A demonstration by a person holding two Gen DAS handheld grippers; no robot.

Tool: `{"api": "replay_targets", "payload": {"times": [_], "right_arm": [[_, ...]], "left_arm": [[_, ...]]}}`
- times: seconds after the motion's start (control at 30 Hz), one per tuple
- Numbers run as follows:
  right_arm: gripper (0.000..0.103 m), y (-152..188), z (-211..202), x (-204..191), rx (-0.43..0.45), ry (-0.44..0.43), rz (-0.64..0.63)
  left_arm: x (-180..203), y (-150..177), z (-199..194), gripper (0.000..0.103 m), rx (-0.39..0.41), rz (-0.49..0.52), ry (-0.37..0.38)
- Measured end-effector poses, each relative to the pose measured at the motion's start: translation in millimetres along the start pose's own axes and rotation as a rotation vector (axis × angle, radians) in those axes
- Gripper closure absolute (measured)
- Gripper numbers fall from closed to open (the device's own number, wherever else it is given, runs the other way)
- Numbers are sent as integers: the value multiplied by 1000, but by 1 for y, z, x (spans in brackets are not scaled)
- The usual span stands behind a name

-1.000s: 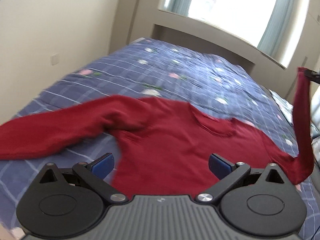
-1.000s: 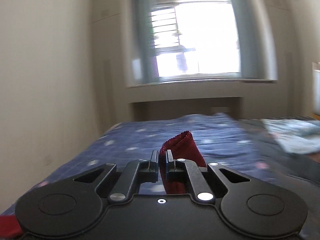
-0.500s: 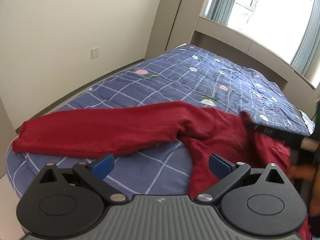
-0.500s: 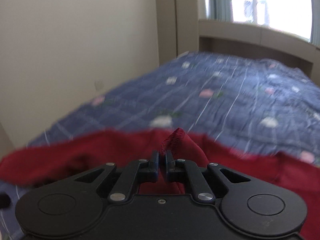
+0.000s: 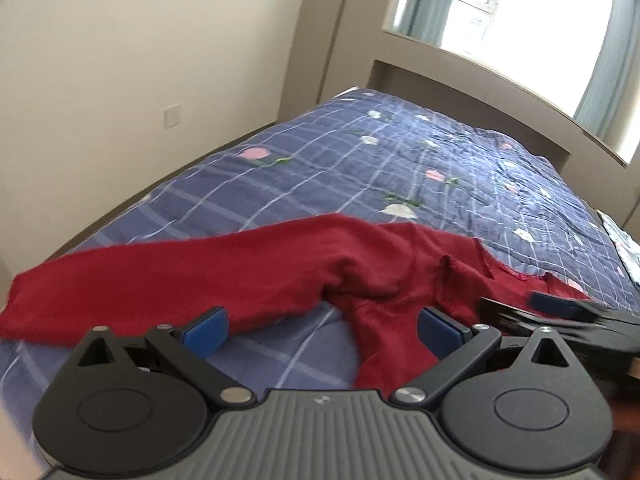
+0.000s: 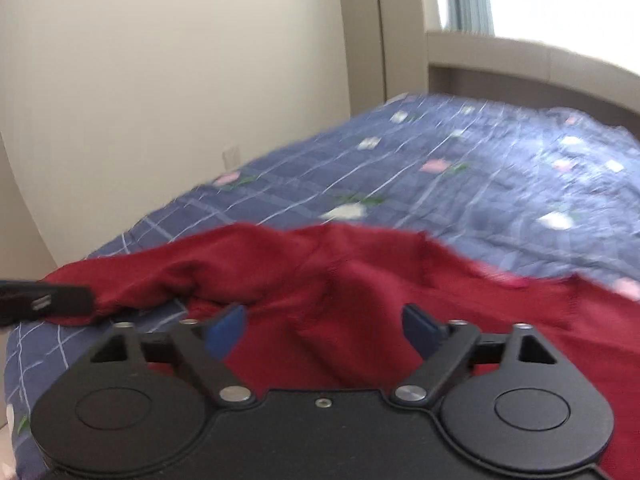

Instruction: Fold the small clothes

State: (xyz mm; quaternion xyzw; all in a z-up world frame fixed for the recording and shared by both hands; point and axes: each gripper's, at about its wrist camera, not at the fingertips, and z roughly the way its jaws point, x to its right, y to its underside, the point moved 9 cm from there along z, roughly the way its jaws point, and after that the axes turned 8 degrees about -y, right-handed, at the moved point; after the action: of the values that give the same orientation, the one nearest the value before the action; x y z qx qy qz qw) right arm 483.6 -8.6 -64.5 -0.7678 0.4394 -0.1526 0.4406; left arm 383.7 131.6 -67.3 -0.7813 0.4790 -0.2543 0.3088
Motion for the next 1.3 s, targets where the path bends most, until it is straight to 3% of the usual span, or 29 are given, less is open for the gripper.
{"api": "replay_targets", "payload": {"times": [0.1, 0.2, 0.37, 0.57, 0.8, 0.93, 1.0, 1.3], "right_arm": [[1, 6, -42, 41, 29, 108, -54], [1, 19, -77, 98, 36, 289, -63], [1, 48, -115, 193, 25, 534, 45], [1, 76, -119, 258, 39, 573, 196], [1, 93, -107, 295, -2, 641, 243], [1, 97, -120, 302, 1, 687, 279], [1, 97, -130, 290, 10, 670, 270], [1, 125, -161, 166, 10, 566, 47]], "left_arm": [[32, -4, 19, 0, 12, 52, 38], [70, -7, 39, 0, 48, 90, 104], [128, -5, 78, 0, 66, 148, 145], [149, 0, 112, 0, 74, 234, 33], [132, 7, 134, 0, 21, 187, -21], [131, 10, 139, 0, 29, 182, -22], [130, 11, 139, 0, 39, 180, -22], [129, 12, 139, 0, 48, 166, -9]]}}
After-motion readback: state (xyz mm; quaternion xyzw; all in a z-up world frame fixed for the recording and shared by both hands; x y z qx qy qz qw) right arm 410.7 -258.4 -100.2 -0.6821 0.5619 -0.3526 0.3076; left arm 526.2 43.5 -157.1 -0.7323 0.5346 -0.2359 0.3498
